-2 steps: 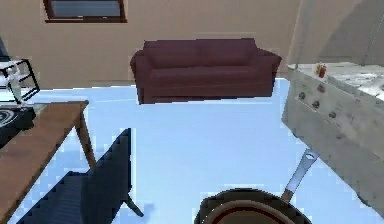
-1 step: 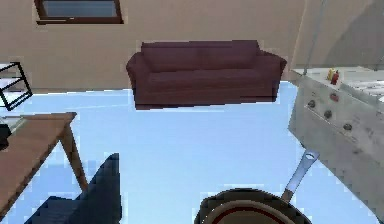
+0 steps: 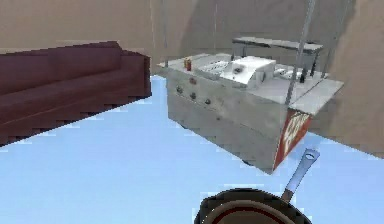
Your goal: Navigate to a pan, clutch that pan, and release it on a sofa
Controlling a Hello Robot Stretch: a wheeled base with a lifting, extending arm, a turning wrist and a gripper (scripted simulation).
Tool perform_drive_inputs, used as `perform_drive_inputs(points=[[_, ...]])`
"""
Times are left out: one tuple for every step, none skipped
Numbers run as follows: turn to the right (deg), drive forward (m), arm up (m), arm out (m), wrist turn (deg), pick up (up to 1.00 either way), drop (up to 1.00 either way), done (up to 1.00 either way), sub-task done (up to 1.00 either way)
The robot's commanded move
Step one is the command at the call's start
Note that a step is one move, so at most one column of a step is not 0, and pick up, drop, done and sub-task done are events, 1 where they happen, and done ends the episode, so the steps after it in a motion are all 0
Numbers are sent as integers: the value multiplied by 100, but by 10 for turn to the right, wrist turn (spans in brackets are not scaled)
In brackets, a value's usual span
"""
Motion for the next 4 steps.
perform_drive_inputs(points=[[0, 80, 0, 0, 0, 0, 0, 0, 0], [-390, 0, 0, 0, 0, 0, 0, 0, 0], [0, 100, 0, 0, 0, 0, 0, 0, 0], [-30, 0, 0, 0, 0, 0, 0, 0, 0]])
